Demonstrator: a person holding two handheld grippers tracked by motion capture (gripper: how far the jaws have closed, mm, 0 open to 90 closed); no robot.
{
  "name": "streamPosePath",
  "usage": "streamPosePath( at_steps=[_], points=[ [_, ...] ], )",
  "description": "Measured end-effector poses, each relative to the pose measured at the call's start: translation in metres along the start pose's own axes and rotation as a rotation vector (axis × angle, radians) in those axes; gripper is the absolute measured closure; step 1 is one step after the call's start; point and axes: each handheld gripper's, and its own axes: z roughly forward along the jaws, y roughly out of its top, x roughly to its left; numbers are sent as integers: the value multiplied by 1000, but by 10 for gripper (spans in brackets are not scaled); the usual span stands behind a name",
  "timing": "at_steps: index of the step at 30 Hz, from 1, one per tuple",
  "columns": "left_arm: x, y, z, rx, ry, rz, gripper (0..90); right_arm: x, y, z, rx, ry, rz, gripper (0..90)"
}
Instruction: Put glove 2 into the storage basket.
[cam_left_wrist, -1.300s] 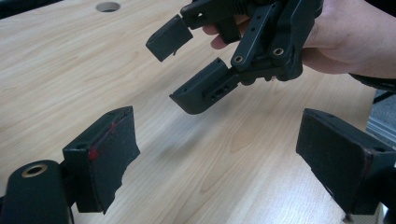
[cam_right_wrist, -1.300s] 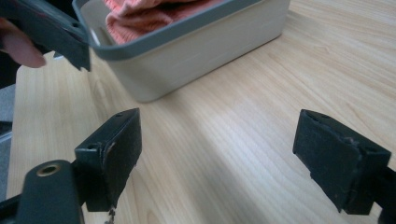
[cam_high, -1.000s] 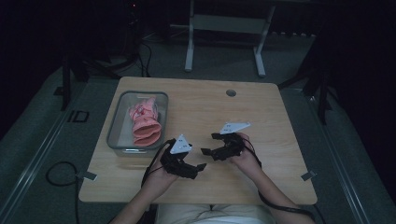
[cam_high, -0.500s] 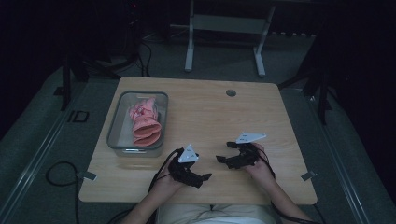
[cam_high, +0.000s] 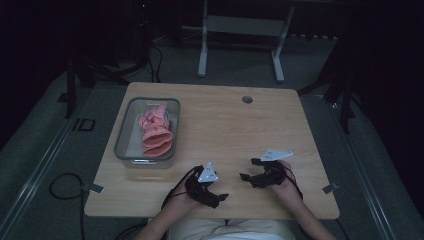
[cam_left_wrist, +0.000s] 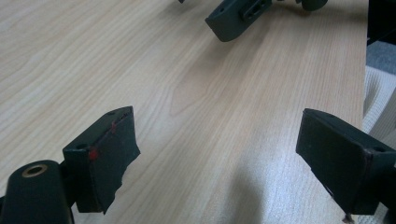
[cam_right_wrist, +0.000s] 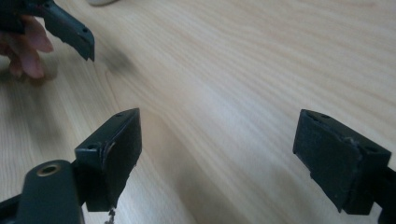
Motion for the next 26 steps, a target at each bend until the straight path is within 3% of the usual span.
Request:
streamPosePath(
  at_steps=[7, 18, 26],
  points=[
    [-3, -2, 0, 0, -4, 0, 120, 1, -9, 2, 9, -20, -8, 153],
    [1, -9, -8, -24, 9, -33, 120, 1, -11, 0, -10, -64, -31, 150],
    [-2, -9, -7, -17, 9, -17, 120, 2, -10, 2, 1, -74, -38, 152]
  ],
)
